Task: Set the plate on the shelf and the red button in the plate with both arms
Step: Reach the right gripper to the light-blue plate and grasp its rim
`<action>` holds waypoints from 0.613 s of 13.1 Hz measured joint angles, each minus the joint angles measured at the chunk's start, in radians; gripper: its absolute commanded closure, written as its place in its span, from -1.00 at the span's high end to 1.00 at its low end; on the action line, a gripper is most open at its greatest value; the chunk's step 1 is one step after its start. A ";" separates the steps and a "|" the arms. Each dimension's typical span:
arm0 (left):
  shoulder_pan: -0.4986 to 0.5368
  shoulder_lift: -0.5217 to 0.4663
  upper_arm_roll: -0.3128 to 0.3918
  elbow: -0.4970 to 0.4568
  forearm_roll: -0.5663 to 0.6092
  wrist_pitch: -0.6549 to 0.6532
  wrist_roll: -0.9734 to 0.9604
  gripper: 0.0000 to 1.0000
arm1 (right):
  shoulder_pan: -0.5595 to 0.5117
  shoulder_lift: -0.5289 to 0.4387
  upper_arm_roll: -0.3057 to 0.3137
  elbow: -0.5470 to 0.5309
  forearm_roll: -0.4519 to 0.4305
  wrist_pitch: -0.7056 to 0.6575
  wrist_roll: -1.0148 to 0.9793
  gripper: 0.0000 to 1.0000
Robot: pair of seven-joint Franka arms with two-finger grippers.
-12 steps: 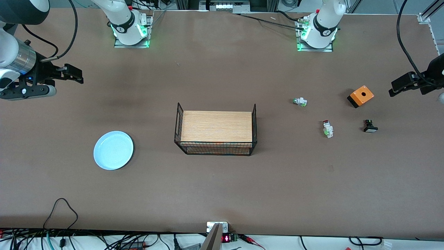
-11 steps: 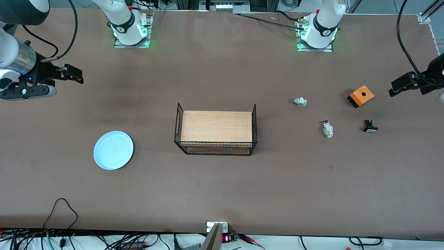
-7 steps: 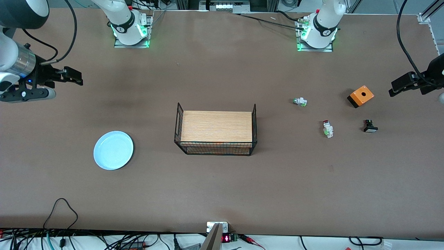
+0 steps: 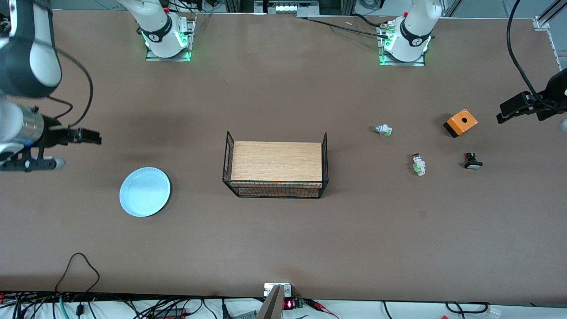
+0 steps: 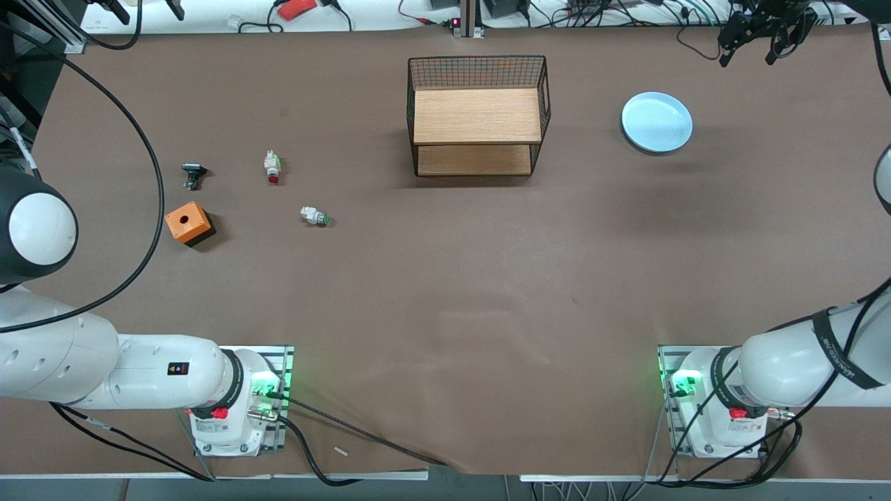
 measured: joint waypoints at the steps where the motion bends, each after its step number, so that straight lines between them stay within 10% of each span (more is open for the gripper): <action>1: 0.000 0.000 0.000 0.000 0.000 0.000 0.000 1.00 | -0.016 0.034 0.000 0.019 0.007 0.011 0.000 1.00; 8: 0.000 0.006 -0.001 -0.001 0.000 -0.005 -0.001 1.00 | -0.043 0.142 0.000 0.058 0.046 0.088 0.000 1.00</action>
